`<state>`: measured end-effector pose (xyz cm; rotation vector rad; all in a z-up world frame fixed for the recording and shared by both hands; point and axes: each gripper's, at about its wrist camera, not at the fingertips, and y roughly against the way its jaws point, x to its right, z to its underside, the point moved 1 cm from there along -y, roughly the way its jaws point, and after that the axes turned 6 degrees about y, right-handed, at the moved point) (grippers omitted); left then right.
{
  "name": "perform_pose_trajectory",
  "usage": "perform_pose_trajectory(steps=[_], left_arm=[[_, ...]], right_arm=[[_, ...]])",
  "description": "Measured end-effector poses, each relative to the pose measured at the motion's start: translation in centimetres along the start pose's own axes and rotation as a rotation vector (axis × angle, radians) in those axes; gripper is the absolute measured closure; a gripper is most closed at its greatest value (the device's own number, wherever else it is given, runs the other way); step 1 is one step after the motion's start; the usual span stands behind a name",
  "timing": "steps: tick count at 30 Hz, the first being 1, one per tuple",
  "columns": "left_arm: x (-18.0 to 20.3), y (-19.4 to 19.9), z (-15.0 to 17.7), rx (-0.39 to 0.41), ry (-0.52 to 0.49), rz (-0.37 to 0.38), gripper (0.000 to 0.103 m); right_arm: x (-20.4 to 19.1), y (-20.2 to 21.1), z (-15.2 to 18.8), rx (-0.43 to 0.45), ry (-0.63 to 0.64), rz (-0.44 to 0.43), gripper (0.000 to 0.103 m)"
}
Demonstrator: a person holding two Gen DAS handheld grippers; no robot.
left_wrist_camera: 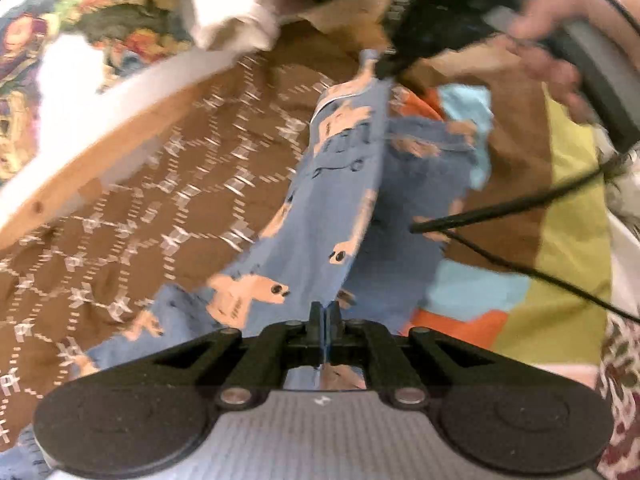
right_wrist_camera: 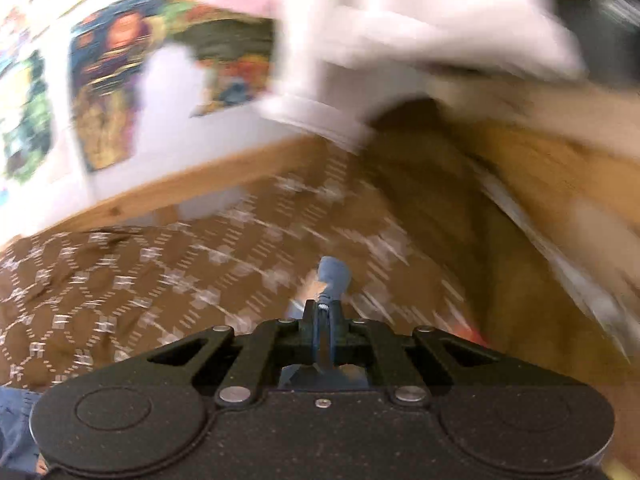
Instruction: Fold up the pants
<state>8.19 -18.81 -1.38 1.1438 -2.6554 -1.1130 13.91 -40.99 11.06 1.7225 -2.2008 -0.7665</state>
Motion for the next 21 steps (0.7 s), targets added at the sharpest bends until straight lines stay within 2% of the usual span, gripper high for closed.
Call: perform_pose_trajectory(steps=[2,5,8,9,10,11,12,13,15,18,21], left_arm=[[0.0,-0.5,0.5,-0.030,-0.006,0.033,0.102],[-0.2,-0.6,0.9,-0.044,-0.023,0.062,0.102],[-0.4,-0.5,0.9,-0.064,-0.061,0.115,0.100],[-0.8,-0.3,0.7,-0.067,-0.065,0.145,0.093],[-1.1,-0.1,0.6,-0.072,-0.065,0.177,0.078],[-1.4,-0.1,0.2,-0.081,-0.064,0.194,0.071],[-1.8,0.0,-0.2,-0.085,-0.063,0.199,0.064],[-2.3,-0.2,-0.8,-0.085,-0.062,0.199,0.062],[-3.1,-0.6,-2.3,-0.092,-0.040,0.201,0.061],[-4.1,-2.2,-5.3,-0.083,-0.006,0.180,0.059],[-4.4,-4.8,-9.0,-0.060,0.036,0.174,0.058]], right_arm=[[1.2,0.6,2.6,-0.022,-0.056,0.046,0.099],[2.5,0.7,5.3,-0.056,-0.153,0.069,0.099],[2.5,0.9,6.9,-0.055,-0.162,0.089,0.099],[2.1,0.9,7.1,-0.052,-0.160,0.092,0.099],[2.0,0.8,7.2,-0.048,-0.158,0.092,0.099],[1.8,0.8,7.4,-0.043,-0.158,0.095,0.099],[1.8,0.9,7.6,-0.039,-0.158,0.095,0.099],[1.8,0.9,7.7,-0.035,-0.153,0.094,0.099],[2.2,1.2,7.7,-0.021,-0.145,0.095,0.097],[3.0,1.3,7.7,-0.005,-0.159,0.089,0.083],[3.6,1.2,7.6,0.024,-0.194,0.071,0.079]])
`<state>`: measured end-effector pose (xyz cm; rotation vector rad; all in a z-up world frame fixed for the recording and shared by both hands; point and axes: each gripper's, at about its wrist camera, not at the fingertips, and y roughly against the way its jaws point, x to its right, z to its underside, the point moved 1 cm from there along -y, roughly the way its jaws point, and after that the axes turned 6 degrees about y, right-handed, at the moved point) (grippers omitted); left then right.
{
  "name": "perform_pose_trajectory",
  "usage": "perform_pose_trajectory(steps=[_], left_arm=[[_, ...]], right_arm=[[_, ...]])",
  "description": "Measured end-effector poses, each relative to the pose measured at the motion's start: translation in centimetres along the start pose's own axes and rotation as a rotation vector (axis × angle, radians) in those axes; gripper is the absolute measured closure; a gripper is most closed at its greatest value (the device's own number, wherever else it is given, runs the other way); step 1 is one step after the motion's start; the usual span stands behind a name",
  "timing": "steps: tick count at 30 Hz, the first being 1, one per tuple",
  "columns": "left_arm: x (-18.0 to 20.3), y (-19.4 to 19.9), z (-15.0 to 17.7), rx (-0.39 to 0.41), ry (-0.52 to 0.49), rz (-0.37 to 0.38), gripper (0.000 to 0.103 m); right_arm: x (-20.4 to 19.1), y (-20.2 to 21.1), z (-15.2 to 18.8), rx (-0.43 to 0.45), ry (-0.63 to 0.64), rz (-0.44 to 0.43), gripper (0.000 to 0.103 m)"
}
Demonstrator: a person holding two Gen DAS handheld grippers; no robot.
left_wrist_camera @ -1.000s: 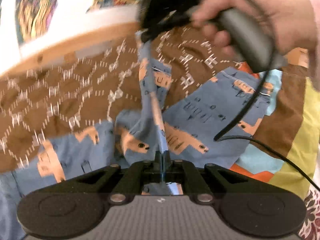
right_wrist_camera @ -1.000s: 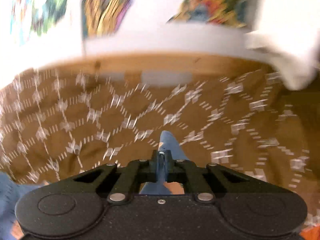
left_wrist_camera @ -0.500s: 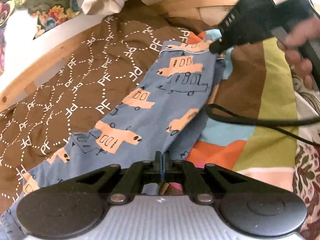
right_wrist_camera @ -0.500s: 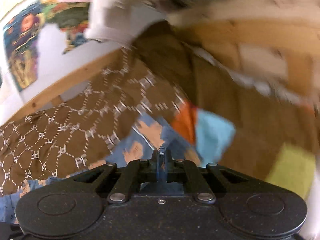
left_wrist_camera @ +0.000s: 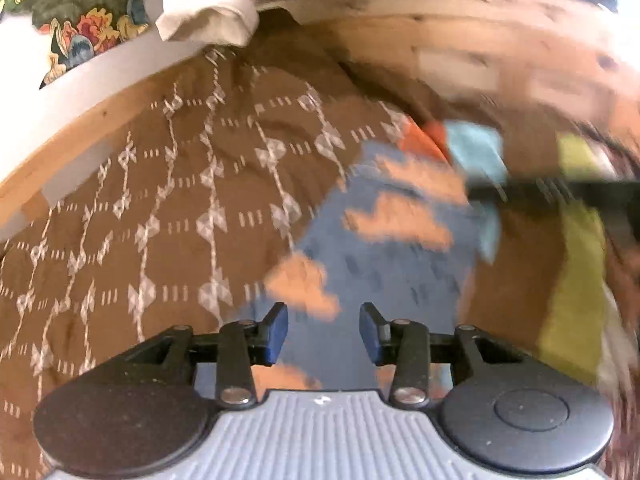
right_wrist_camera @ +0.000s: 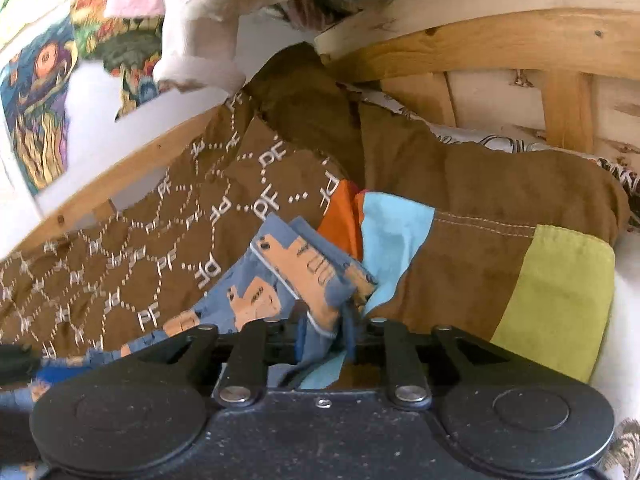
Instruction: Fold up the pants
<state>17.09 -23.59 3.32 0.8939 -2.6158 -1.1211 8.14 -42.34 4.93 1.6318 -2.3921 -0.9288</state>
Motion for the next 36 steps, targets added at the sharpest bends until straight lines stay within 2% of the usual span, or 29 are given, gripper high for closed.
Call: perform_pose_trajectory(steps=[5,8,11,14,16,17,19,22,29,30,32,33,34,35,36], left_arm=[[-0.5,-4.7,-6.5,0.034,0.108,0.092,0.052],[0.5,-7.1,-8.8,0.033,0.085,0.126,0.052],[1.7,-9.4,-9.7,-0.012,0.039,0.150,0.053],[2.4,-10.9,-9.8,-0.056,0.040,0.175,0.065],[2.7,-11.2,-9.8,-0.063,0.044,0.179,0.082],[2.9,-11.2,-9.8,-0.062,0.035,0.169,0.083],[3.2,-10.9,-9.6,-0.046,0.010,0.151,0.091],[3.7,-10.5,-9.6,-0.026,-0.011,0.136,0.094],[4.6,-10.0,-10.5,0.025,-0.025,0.122,0.095],[4.9,-10.2,-10.5,0.018,-0.031,0.110,0.094],[5.4,-10.7,-10.3,0.000,-0.040,0.089,0.083],[5.5,-10.7,-10.2,0.006,-0.041,0.069,0.072],[5.4,-10.6,-10.0,0.017,-0.033,0.049,0.057],[5.1,-10.2,-9.9,0.031,-0.015,0.038,0.052],[4.7,-9.8,-9.8,0.046,0.011,0.043,0.047]], right_arm=[[0.6,-0.5,0.4,0.031,0.008,-0.012,0.077],[0.7,-0.4,0.7,0.044,0.033,-0.026,0.077],[0.8,-0.4,0.7,0.061,0.033,-0.038,0.077],[0.7,-0.6,0.8,0.062,0.042,-0.038,0.077],[0.6,-0.6,0.8,0.063,0.048,-0.047,0.077],[0.6,-0.7,0.8,0.064,0.052,-0.050,0.078],[0.5,-0.7,0.9,0.063,0.054,-0.054,0.088],[0.3,-0.5,0.9,0.077,0.070,-0.041,0.095],[0.0,0.3,0.8,0.135,0.113,0.018,0.097],[0.1,0.1,0.8,0.130,0.114,0.024,0.097],[0.3,-0.3,0.9,0.105,0.114,0.042,0.096],[0.3,-0.5,0.9,0.096,0.114,0.049,0.095],[0.3,-0.5,1.0,0.093,0.118,0.055,0.093],[0.3,-0.4,1.0,0.098,0.126,0.056,0.091],[0.1,-0.3,1.0,0.106,0.137,0.053,0.085]])
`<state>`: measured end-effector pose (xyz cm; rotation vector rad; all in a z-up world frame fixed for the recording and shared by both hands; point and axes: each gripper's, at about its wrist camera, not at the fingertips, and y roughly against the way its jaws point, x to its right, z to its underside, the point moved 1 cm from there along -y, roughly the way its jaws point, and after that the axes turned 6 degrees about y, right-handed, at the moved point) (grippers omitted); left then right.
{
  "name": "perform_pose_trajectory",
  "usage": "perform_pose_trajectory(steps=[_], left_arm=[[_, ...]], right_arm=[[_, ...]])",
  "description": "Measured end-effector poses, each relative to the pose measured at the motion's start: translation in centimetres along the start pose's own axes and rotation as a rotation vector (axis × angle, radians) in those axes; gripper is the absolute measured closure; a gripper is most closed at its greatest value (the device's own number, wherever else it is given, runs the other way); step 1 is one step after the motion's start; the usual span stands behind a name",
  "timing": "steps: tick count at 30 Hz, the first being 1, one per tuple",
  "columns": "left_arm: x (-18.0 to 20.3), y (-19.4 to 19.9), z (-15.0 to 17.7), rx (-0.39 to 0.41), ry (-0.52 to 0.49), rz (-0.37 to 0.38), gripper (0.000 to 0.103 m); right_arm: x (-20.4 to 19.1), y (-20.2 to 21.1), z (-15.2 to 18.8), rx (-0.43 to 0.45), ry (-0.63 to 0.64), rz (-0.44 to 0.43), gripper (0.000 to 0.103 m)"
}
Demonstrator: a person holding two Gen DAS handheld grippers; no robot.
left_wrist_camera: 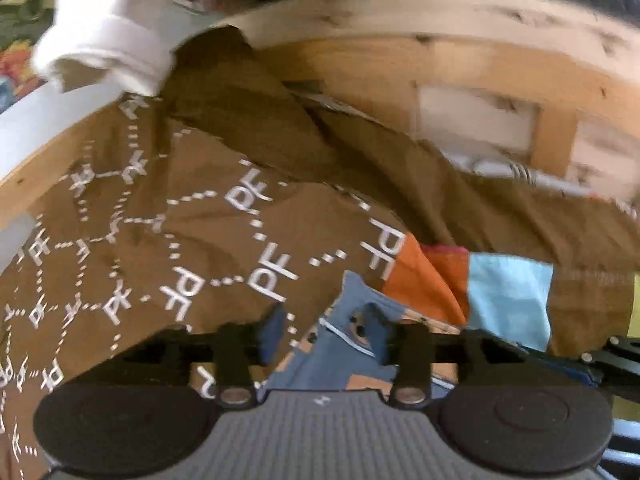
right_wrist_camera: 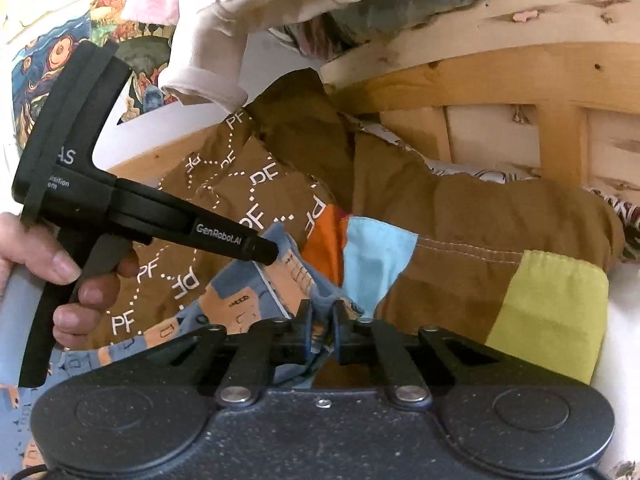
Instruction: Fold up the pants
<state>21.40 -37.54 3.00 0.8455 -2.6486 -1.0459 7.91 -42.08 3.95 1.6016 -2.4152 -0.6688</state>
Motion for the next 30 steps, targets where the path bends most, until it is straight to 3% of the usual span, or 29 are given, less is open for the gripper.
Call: perform_pose_trajectory(steps=[2,3,6,9,11,13,16,19,22,26,30], left_arm=[[-1.3,1.3,0.4,0.019,0.056,0.008,0.043],[-2.0,2.0,0.6,0.027,0.082,-0.010,0.038],[-4.1,4.6,2.5,0.058,0.159,-0.099,0.026],[-5.5,7.3,5.7,0.068,0.166,-0.245,0.017],[-6.2,8.8,8.5,0.044,0.179,-0.335,0.016],[-7.0,10.3,11.3,0.019,0.194,-0.374,0.016],[-7.7,11.0,15.0,-0.043,0.174,-0.487,0.016],[-8.9,10.9,17.9,-0.124,0.114,-0.589,0.016],[-10.3,12.6,19.0,-0.113,0.131,-0.598,0.016],[-12.8,15.1,19.0,-0.047,0.140,-0.605,0.016],[-16.5,15.4,18.6,-0.067,0.159,-0.668,0.019]], right_arm=[[-0.4,0.4,-0.1,0.028,0.032,0.007,0.063],[-0.6,0.7,-0.2,0.046,0.053,0.023,0.046],[-1.2,1.2,-0.4,0.083,0.109,0.058,0.041],[-1.8,1.1,-0.4,0.088,0.170,0.081,0.037],[-2.4,1.1,-0.4,0.090,0.212,0.088,0.028],[-3.2,0.8,-0.3,0.076,0.263,0.106,0.013],[-3.8,0.3,0.0,0.049,0.308,0.141,0.006],[-3.5,-1.3,0.5,-0.040,0.335,0.227,0.005],[-3.9,-1.4,0.7,-0.041,0.366,0.257,0.004],[-4.5,-0.5,0.5,0.012,0.332,0.208,0.001],[-5.3,-0.3,0.4,0.034,0.304,0.131,0.001]])
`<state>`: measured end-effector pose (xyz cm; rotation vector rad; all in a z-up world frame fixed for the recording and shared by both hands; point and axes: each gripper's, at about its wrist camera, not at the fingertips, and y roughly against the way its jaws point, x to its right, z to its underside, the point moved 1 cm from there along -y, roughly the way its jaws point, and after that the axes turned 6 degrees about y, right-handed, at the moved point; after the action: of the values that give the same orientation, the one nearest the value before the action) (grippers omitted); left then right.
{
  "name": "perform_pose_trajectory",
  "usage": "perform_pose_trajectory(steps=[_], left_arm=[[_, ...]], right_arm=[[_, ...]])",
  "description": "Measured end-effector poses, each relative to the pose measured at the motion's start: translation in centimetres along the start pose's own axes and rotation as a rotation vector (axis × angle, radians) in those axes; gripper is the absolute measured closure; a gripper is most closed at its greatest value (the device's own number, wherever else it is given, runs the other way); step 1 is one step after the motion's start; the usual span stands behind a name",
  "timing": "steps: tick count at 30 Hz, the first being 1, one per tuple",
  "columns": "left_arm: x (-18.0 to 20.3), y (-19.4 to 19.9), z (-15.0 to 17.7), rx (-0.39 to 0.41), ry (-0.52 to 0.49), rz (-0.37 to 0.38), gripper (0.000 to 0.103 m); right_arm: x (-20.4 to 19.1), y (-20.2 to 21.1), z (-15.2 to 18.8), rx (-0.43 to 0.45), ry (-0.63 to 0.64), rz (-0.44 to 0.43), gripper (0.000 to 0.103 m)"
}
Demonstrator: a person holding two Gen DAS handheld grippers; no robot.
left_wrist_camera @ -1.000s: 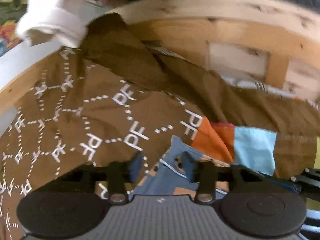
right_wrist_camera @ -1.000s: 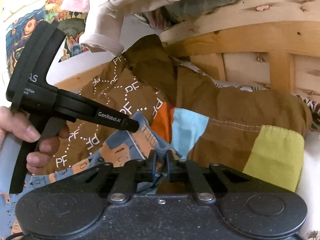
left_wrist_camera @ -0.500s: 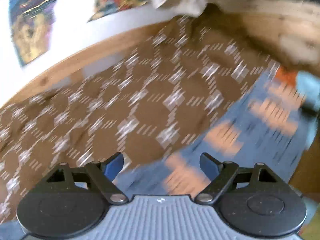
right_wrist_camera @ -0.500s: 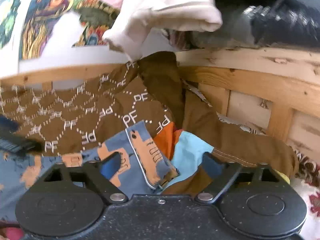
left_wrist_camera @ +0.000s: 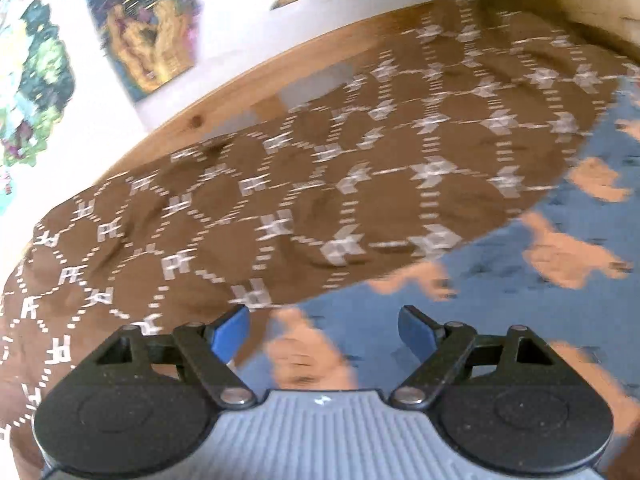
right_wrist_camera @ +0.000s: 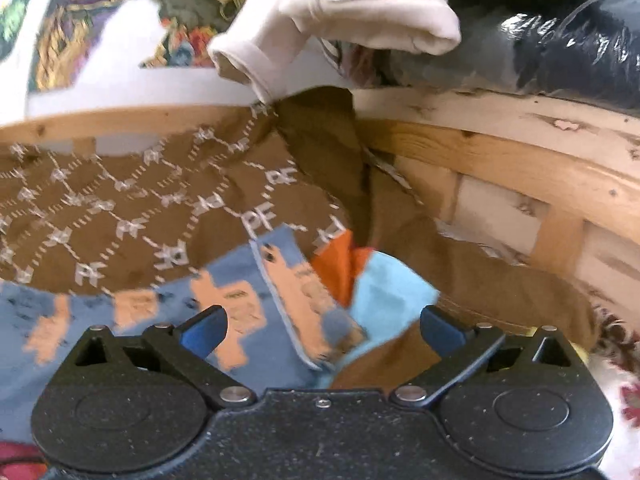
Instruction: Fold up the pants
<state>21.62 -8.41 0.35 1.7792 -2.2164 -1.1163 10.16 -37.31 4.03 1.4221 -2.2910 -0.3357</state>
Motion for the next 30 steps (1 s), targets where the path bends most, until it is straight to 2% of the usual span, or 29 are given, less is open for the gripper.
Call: perform_pose_trajectory(steps=[2,4,5,8,11,12,13,15,17,19,22,23,25,26,29,30], left_arm=[[-1.7,-2.0,-0.4,-0.042,0.027,-0.056,0.029],[-3.1,-3.9,-0.7,-0.097,0.048,-0.064,0.046],[-3.7,-4.8,-0.7,-0.129,0.063,-0.019,0.047],[-5.0,-5.3,-0.9,-0.146,0.125,0.099,0.051],[-5.9,-5.7,-1.0,-0.180,0.160,0.152,0.058],[-6.0,-5.8,-0.9,-0.182,0.161,0.168,0.064],[-6.0,-5.8,-0.7,-0.181,0.152,0.174,0.071],[-5.4,-5.9,-0.7,-0.174,0.109,0.143,0.074],[-4.4,-6.0,-0.6,-0.159,0.045,0.100,0.075],[-3.8,-6.5,-0.4,-0.157,0.007,0.076,0.076],[-3.5,-6.8,-0.6,-0.163,0.025,0.053,0.073],[-3.4,-6.7,-0.7,-0.166,0.030,0.036,0.069],[-2.9,-6.0,-1.3,-0.148,0.025,-0.025,0.050],[-2.4,-5.4,-1.5,-0.128,0.012,-0.042,0.046],[-0.7,-3.8,-2.5,-0.050,-0.048,-0.017,0.040],[0.1,-3.3,-3.0,-0.031,-0.064,0.002,0.034]], right_arm=[[-0.8,0.0,-0.3,0.007,0.024,-0.024,0.001],[-1.4,0.3,-0.3,0.027,0.035,-0.069,0.001],[-1.6,0.6,-0.3,0.042,0.030,-0.103,0.001],[-2.6,1.4,-0.4,0.081,0.043,-0.203,0.001],[-4.4,1.8,-0.3,0.075,0.121,-0.292,0.003],[-4.9,1.7,-0.3,0.061,0.145,-0.314,0.004],[-5.3,1.6,-0.2,0.047,0.157,-0.334,0.004],[-5.8,1.3,-0.1,0.009,0.163,-0.364,0.004],[-5.9,0.8,0.0,-0.027,0.163,-0.359,0.004],[-5.6,0.3,0.2,-0.074,0.154,-0.333,0.004],[-4.7,-0.3,0.4,-0.119,0.098,-0.299,0.004],[-4.4,-0.4,0.3,-0.120,0.076,-0.290,0.004],[-3.6,-0.5,0.0,-0.116,0.030,-0.271,0.003],[-3.1,-0.4,-0.1,-0.116,0.005,-0.257,0.002],[-1.3,-0.4,-0.4,-0.111,-0.090,-0.236,0.002],[-0.7,-0.3,-0.3,-0.109,-0.121,-0.241,0.002]])
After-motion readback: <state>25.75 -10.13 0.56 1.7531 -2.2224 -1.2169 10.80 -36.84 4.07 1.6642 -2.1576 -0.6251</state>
